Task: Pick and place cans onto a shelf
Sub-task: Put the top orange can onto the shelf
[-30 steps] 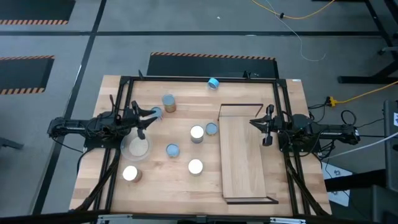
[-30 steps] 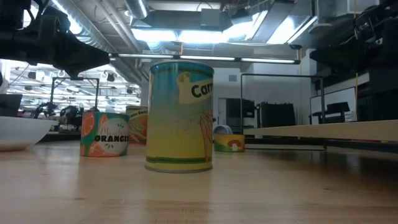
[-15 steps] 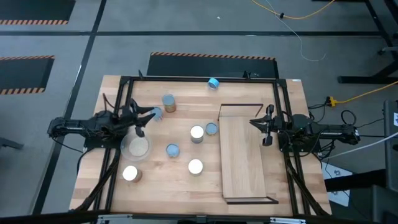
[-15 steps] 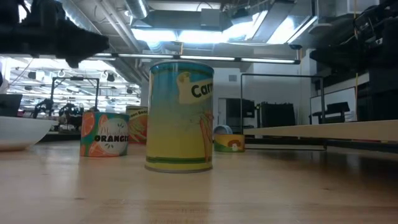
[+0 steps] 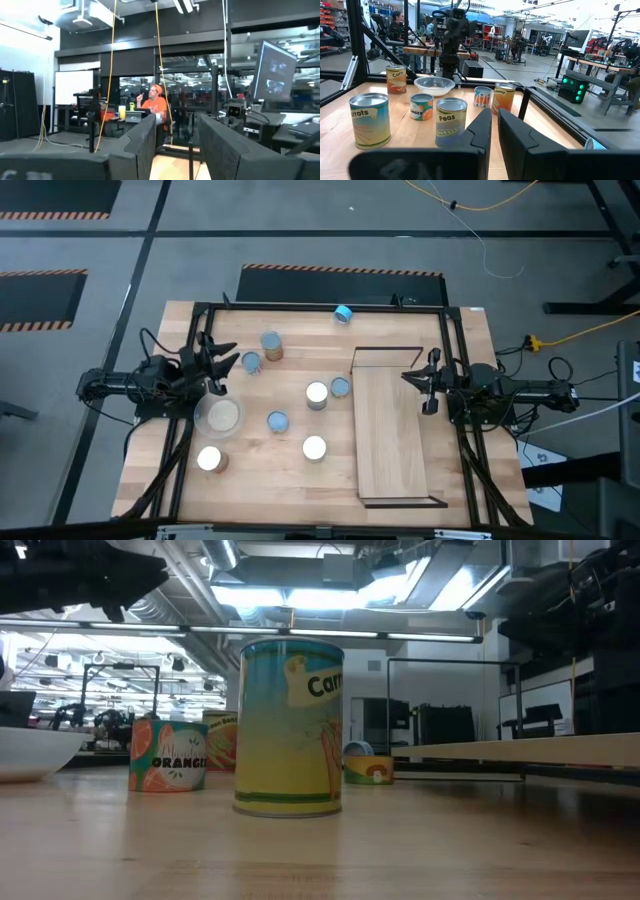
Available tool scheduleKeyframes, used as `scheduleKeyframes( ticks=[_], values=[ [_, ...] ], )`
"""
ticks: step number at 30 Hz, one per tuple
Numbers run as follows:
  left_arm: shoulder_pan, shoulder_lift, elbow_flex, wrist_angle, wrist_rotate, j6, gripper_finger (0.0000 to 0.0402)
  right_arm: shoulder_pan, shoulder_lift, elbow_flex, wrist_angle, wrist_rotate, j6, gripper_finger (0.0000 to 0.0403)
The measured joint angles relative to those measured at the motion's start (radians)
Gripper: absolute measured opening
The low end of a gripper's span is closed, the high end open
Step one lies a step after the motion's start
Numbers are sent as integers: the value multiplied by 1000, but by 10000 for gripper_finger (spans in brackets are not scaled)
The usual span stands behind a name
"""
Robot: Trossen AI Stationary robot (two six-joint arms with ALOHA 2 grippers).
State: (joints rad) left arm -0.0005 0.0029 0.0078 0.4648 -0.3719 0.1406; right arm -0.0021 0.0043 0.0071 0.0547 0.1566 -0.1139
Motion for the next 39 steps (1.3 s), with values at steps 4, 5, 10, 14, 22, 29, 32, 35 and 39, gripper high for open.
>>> scheduleKeyframes(
  ticks=[4, 5, 10, 14, 22, 29, 32, 35, 39],
  values=[
    [0, 0, 0, 0, 43, 1, 143, 0, 0, 0, 0, 0, 0, 39],
    [0, 0, 0, 0, 58, 1, 146, 0, 0, 0, 0, 0, 0, 39],
    [0, 0, 0, 0, 86, -3, 172, 0, 0, 0, 0, 0, 0, 39],
    [0, 0, 0, 0, 75, -4, 192, 0, 0, 0, 0, 0, 0, 39],
    [0, 0, 0, 0, 75, -4, 228, 0, 0, 0, 0, 0, 0, 39],
    [0, 0, 0, 0, 63, -10, 251, 0, 0, 0, 0, 0, 0, 39],
    [0, 0, 0, 0, 25, -36, 252, 0, 0, 0, 0, 0, 0, 39],
    [0, 0, 0, 1, -26, -71, 251, 0, 0, 0, 0, 0, 0, 39],
    [0, 0, 0, 7, -57, -87, 249, 0, 0, 0, 0, 0, 0, 39]
  ],
)
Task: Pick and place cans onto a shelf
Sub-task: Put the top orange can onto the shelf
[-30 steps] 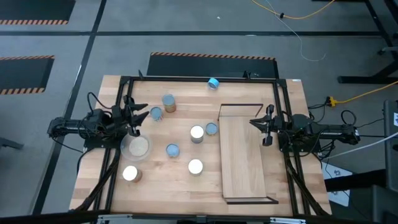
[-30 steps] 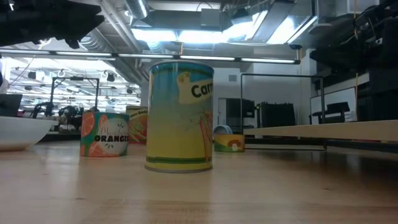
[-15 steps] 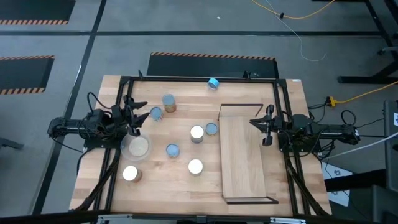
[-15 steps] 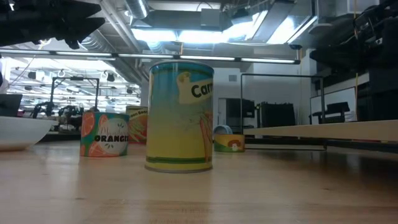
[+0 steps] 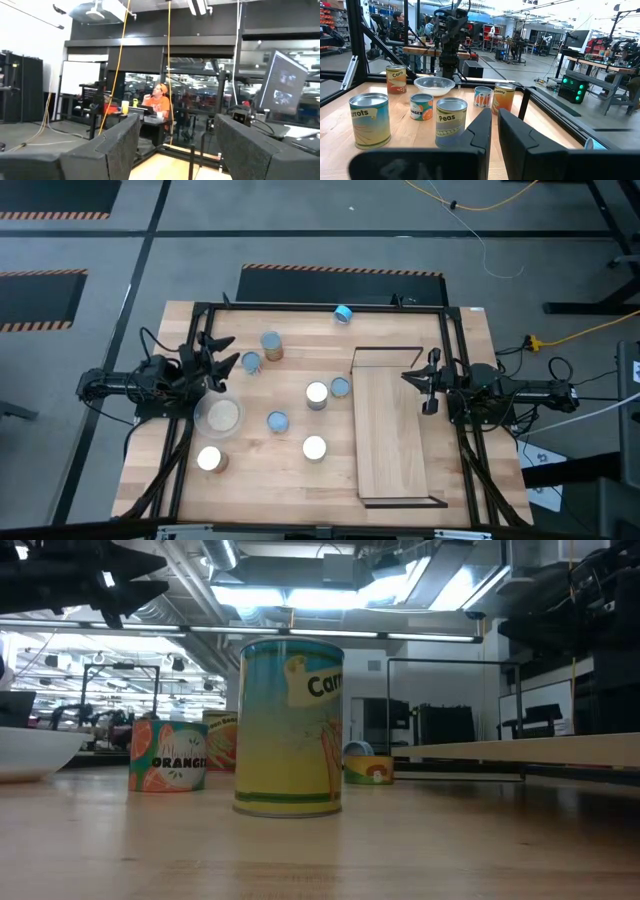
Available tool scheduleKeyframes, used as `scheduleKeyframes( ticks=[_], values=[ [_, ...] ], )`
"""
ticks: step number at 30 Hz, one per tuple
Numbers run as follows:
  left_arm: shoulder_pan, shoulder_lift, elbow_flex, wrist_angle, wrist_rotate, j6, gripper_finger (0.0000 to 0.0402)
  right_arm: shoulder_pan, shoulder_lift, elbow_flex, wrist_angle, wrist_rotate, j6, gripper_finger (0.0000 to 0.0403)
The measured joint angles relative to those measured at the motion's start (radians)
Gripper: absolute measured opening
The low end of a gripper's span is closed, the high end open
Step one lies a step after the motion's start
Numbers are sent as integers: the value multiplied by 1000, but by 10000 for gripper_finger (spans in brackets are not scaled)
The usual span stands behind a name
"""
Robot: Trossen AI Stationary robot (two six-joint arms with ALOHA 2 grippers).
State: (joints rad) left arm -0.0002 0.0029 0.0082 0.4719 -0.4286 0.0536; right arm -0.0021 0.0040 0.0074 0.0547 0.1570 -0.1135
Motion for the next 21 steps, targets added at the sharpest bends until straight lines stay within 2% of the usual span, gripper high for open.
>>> scheduleKeyframes(
  ticks=[8, 13, 21],
  values=[
    [0, 76, 66, 14, -1, 1, 248, 0, 0, 0, 0, 0, 0, 39],
    [0, 213, 153, 13, -5, 1, 248, 0, 0, 0, 0, 0, 0, 39],
    [56, 477, 331, 12, -108, 2, 248, 0, 0, 0, 0, 0, 0, 39]
  ],
)
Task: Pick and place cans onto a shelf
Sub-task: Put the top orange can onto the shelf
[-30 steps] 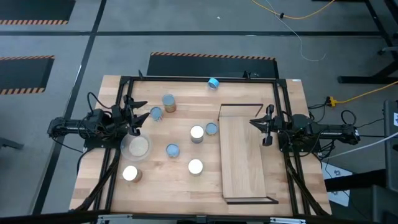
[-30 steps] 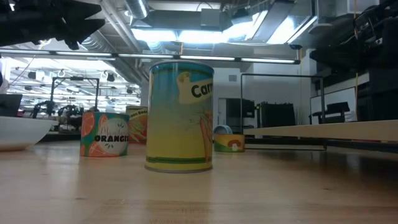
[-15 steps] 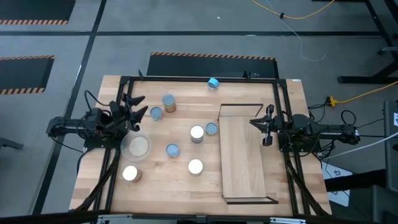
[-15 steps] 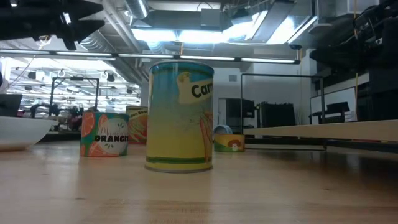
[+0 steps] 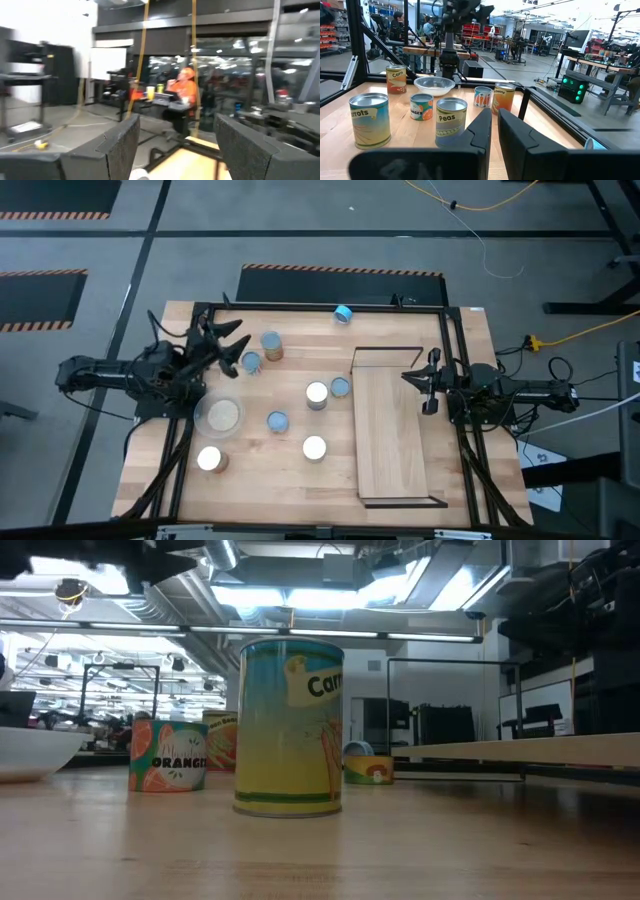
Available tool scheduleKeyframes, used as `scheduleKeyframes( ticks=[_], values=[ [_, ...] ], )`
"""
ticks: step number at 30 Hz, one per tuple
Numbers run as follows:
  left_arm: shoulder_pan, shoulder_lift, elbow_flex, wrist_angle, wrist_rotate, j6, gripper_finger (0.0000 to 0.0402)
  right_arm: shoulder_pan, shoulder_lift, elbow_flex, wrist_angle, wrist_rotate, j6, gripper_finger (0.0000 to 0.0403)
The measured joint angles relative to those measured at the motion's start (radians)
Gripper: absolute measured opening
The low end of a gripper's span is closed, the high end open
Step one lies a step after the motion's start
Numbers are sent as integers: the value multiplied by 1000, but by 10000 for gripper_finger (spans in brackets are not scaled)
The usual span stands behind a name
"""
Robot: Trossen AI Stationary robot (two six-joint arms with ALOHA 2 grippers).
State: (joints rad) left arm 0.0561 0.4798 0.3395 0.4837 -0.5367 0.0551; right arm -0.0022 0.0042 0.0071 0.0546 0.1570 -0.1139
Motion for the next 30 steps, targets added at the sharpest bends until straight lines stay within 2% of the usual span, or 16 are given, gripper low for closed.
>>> scheduleKeyframes(
  ticks=[11, 14, 18, 30],
  values=[
    [113, 306, 214, -7, 7, -2, 248, 0, 0, 0, 0, 0, -3, 39],
    [130, 376, 250, -62, 7, -5, 248, 0, 0, 0, 0, 0, -3, 39],
    [134, 457, 258, -103, 7, -53, 248, 0, 0, 0, 0, 0, -3, 39],
    [100, 689, 258, -109, 8, -53, 248, 0, 0, 0, 0, 0, -4, 39]
  ],
)
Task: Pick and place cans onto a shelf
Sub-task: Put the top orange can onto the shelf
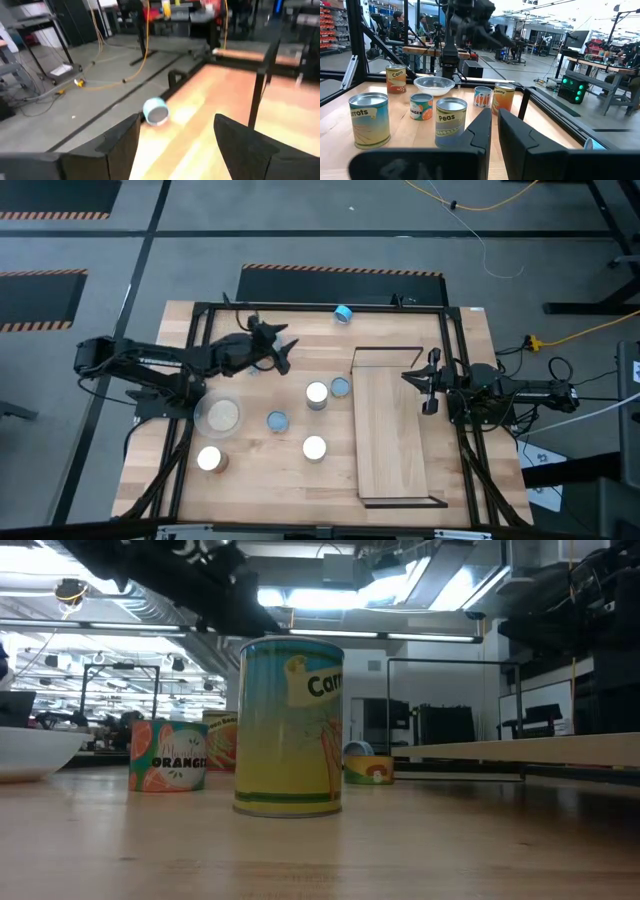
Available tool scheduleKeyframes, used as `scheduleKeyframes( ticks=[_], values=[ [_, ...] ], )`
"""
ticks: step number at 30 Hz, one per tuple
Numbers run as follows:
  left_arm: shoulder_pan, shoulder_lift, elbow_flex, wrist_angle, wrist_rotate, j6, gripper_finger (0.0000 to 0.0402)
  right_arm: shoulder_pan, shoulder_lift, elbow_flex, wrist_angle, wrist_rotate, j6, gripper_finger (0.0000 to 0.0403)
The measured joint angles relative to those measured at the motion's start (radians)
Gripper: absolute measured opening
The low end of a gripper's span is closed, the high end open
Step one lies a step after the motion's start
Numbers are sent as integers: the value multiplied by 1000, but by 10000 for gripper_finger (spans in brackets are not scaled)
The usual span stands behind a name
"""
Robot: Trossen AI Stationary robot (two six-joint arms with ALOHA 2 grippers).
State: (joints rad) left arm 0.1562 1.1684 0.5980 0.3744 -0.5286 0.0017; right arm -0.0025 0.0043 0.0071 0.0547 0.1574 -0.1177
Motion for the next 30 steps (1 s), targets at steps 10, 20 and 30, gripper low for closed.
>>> scheduleKeyframes(
  ticks=[10, 20, 30],
  values=[
    [11, 115, 1, -40, -4, -59, 248, 0, 0, 0, 0, 0, -44, 39],
    [69, 113, 1, -342, -3, -238, 248, 0, 0, 0, 0, 0, -42, 39],
    [126, 120, 1, -423, 55, -263, 247, 0, 0, 0, 0, 0, -42, 39]
  ],
)
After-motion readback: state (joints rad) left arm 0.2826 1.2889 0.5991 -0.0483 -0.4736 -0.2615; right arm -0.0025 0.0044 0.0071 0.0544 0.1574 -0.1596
